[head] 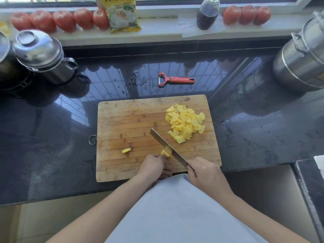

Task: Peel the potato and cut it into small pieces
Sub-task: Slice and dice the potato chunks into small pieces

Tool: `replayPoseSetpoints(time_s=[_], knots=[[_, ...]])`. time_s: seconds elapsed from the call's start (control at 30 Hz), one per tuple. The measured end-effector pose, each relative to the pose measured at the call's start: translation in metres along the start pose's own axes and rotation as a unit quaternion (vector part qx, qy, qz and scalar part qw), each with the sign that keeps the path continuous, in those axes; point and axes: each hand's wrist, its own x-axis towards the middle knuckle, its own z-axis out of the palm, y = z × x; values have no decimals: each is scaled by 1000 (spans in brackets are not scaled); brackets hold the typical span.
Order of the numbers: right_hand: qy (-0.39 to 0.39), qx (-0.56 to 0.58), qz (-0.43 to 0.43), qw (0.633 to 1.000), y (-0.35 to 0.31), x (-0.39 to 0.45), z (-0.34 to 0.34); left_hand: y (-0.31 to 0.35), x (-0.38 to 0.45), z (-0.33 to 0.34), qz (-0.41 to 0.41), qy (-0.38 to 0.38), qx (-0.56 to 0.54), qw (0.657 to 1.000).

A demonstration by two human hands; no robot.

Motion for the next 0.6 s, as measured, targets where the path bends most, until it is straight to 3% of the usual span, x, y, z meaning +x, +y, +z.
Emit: replayPoseSetpoints(time_s=[0.2, 0.5, 0.6], knots=[[-22, -33, -4, 999, 4, -7, 2, -2, 7, 2, 45, 17, 56, 997], [-26, -58, -28, 998, 8, -19, -14, -4, 14, 3, 40, 25, 55, 997], [-59, -63, -20, 996, 9, -14, -3, -4, 14, 3, 44, 29, 62, 997]])
